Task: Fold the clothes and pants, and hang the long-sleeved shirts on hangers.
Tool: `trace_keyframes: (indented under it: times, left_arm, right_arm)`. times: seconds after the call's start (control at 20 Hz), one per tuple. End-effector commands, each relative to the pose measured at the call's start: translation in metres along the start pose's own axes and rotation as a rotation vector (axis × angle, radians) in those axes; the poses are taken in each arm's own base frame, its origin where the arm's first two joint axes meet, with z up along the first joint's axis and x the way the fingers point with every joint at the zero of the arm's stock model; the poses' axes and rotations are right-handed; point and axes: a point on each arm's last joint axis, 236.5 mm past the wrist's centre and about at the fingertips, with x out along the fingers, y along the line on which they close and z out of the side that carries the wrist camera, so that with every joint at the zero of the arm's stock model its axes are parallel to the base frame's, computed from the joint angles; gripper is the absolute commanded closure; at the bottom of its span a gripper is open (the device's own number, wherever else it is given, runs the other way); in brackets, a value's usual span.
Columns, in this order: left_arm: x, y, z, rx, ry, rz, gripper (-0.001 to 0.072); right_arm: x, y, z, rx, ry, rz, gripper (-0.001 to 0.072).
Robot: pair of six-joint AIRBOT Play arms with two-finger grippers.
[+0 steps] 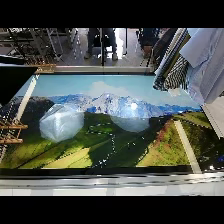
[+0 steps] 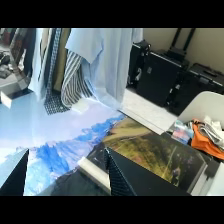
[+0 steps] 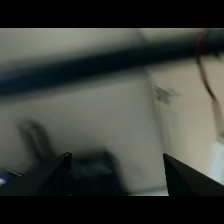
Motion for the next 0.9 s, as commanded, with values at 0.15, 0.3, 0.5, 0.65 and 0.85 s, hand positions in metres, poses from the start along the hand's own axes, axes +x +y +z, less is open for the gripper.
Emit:
trace_keyframes:
  times: [0.15,0.3,0.5,0.65,0.85]
  left_arm:
    - [-0.007,0.046,-0.022,0.053,0.101,0.196,0.0206]
    - [-0.083,0.169,-0.066,-0.109,0.270,0.824,0.0208]
    - [-0.143,0.211,-0.102,-0.207,0.415,1.140,0.0208]
    - [-0.120,0.209,-0.111,-0.254,0.425,1.060,0.0208]
    - [-0.115,0.217,-0.119,-0.265,0.449,1.058,0.0208]
  right_arm:
    - [-0.177,0.210,0.028,0.472,0.251,1.014,0.0173]
    - [-0.310,0.258,-0.075,0.123,0.724,1.587,0.0377]
    - [-0.398,0.268,-0.168,-0.174,1.134,1.807,0.0375]
    - [-0.405,0.335,-0.185,-0.159,0.990,1.780,0.0364]
    - [-0.384,0.401,-0.167,0.014,0.761,1.708,0.0366]
